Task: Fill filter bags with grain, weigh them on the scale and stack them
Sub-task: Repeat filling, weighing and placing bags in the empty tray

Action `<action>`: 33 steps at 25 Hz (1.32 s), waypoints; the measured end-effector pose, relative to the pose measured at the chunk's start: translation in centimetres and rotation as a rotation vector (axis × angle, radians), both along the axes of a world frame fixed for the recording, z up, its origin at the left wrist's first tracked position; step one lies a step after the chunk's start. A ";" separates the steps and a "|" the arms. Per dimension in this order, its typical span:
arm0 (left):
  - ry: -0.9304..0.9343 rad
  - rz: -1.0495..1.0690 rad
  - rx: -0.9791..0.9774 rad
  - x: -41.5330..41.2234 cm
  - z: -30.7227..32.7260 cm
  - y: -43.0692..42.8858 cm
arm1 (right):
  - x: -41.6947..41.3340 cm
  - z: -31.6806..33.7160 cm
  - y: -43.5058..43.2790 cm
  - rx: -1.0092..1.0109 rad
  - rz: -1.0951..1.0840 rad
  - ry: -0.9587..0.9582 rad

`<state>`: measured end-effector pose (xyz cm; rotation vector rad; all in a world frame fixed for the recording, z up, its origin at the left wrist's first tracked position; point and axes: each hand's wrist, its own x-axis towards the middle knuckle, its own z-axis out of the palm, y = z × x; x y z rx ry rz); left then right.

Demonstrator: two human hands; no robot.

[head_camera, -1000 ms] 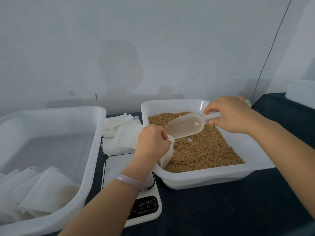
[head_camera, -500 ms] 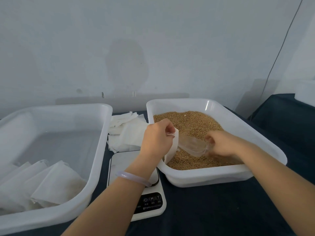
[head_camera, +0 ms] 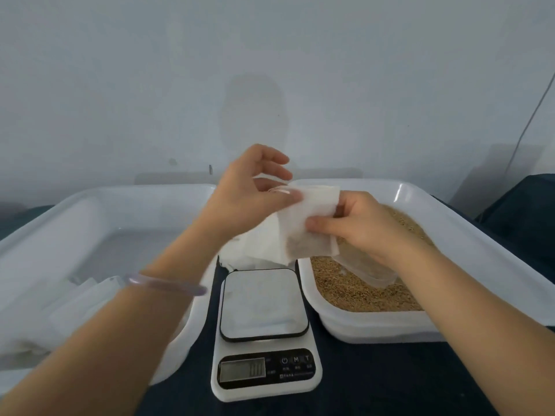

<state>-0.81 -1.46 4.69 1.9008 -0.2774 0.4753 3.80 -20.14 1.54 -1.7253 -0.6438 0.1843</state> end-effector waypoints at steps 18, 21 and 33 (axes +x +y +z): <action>0.414 -0.002 0.930 0.0 -5.8 3.4 | -0.9 -3.1 5.8 -0.735 0.044 -0.372; 0.428 -0.013 0.945 0.1 -5.9 3.5 | -1.0 -2.9 6.2 -0.854 0.112 -0.396; 0.303 0.037 1.228 1.0 -7.2 2.7 | -0.9 -3.0 7.9 -1.121 0.109 -0.638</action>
